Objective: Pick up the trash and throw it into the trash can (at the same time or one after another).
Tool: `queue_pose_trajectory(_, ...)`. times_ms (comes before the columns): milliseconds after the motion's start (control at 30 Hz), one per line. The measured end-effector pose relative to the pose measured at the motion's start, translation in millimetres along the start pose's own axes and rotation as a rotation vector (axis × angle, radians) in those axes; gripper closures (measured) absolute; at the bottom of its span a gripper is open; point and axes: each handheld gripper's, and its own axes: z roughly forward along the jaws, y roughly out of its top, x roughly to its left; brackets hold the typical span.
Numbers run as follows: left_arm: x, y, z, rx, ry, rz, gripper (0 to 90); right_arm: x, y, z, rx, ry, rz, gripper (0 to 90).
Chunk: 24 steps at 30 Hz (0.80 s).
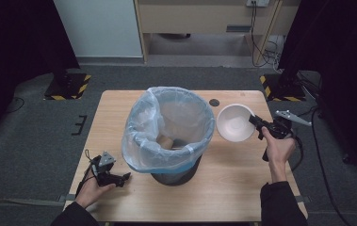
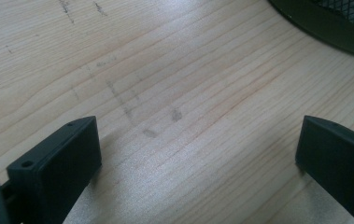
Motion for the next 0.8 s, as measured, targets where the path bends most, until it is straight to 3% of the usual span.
queue_pose_trajectory(167,-0.1,0.0,0.0,0.0,0.0,0.0,0.0,5.4,11.5,-14.4,-0.079,0.012,-0.004,83.6)
queue_pose_trajectory(533,-0.2,0.0,0.0,0.0,0.0,0.0,0.0,8.8,25.2,-34.0,-0.196,0.033,0.008,83.6)
queue_pose_trajectory(800,-0.2,0.0,0.0,0.0,0.0,0.0,0.0,12.4,31.9,-43.7,-0.248,0.055,0.016,83.6)
